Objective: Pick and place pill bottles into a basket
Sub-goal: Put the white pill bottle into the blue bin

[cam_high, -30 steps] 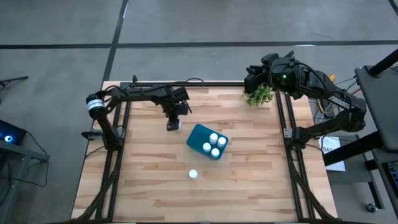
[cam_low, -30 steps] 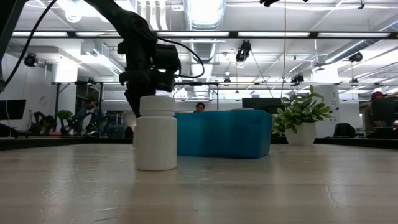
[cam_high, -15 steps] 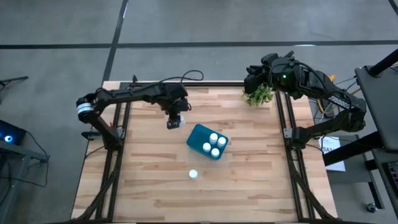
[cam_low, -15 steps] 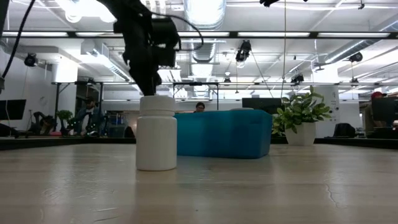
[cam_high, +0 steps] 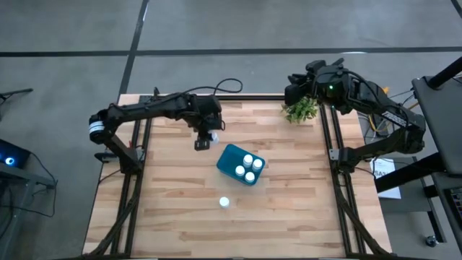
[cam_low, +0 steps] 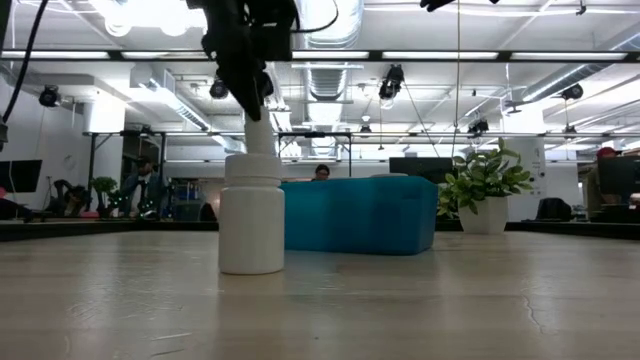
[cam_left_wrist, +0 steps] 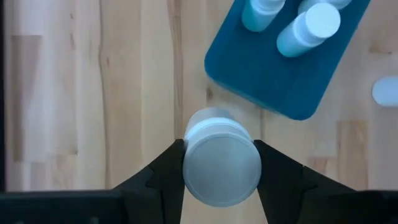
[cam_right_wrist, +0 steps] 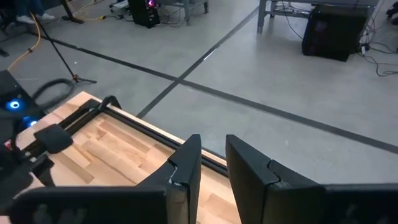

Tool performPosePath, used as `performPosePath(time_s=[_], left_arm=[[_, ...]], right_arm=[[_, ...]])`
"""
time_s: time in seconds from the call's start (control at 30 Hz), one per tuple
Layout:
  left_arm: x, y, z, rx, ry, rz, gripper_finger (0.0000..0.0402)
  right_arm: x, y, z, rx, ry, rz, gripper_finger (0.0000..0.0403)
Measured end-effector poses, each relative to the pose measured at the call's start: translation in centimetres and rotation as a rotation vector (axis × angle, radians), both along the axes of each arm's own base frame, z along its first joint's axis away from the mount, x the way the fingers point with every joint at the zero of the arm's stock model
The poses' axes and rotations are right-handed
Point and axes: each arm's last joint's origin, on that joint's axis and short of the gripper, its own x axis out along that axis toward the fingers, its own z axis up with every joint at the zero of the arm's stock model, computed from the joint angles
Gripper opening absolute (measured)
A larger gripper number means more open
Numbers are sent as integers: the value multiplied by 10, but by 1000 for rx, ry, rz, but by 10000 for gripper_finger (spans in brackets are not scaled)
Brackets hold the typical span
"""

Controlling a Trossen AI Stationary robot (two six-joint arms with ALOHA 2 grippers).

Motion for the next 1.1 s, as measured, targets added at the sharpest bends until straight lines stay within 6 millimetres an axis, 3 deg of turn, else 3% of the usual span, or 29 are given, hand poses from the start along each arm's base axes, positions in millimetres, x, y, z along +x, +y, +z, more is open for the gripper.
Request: performPosePath(time_s=[0.27, 0.6, 0.77, 1.1], left_arm=[[4, -11, 16, 8, -26, -30, 142], [10, -24, 13, -1, 0, -72, 142], [26, -31, 12, -6, 33, -108, 142], [53, -41, 30, 33, -12, -142, 142]], right_arm=[[-9, -3, 4, 1, -25, -35, 68], [-17, -1, 7, -5, -42, -36, 68], [-18, -1, 8, -5, -43, -36, 68], [-18, -1, 8, -2, -43, -29, 68]])
